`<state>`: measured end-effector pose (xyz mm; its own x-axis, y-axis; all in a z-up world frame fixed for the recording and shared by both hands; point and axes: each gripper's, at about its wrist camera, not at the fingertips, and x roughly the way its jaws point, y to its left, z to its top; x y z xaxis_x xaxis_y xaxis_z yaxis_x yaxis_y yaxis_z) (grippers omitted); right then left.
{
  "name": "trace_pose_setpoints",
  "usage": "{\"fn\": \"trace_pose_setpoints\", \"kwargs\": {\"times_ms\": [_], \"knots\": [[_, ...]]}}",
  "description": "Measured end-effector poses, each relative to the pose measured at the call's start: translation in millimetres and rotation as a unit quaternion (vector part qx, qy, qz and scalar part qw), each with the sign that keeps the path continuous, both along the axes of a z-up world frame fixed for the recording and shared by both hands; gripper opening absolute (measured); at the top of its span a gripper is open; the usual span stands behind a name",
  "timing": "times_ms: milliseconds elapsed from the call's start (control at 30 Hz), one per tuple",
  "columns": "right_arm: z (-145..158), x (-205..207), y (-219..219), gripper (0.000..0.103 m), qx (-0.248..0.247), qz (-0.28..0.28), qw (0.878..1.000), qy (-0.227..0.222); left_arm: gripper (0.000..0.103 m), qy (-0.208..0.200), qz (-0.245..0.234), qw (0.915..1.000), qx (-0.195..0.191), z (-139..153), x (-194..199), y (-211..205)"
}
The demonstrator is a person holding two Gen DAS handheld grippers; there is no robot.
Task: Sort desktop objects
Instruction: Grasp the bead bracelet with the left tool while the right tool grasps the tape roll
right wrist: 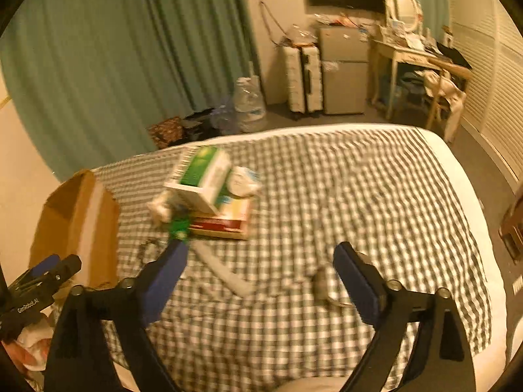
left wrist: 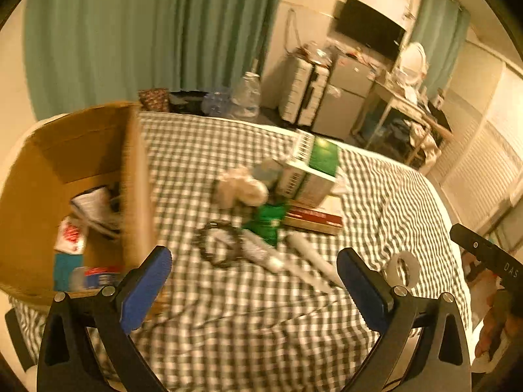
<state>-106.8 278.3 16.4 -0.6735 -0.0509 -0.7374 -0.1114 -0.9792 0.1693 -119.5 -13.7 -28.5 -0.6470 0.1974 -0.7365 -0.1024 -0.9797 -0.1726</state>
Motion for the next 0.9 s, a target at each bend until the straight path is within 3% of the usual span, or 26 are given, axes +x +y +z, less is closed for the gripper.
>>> {"fn": "trace_pose_setpoints", "kwargs": {"times_ms": [133, 567, 733, 900], "knots": [[-19.9, -1.4, 31.9, 0.103, -0.004, -0.033, 0.999, -0.031, 0.103, -0.011, -0.015, 0.9996, -0.022, -19.2, -19.9, 24.2], [-109.1, -43.6, 81.6, 0.103, -0.049, -0.083, 0.983, -0.155, 0.103, -0.098, 0.012, 0.9925, -0.072, -121.2, -71.6, 21.7], [-133.5, -55.4, 84.1, 0.103, -0.042, -0.089, 0.978, -0.186, 0.103, -0.096, 0.027, 0.9935, -0.056, -140.4, -83.1, 8.3], [-155.2, -65.5, 84.3, 0.103, -0.066, -0.083, 0.970, -0.219, 0.103, -0.097, 0.015, 0.9944, -0.038, -153.9, -91.5, 2.1]]}}
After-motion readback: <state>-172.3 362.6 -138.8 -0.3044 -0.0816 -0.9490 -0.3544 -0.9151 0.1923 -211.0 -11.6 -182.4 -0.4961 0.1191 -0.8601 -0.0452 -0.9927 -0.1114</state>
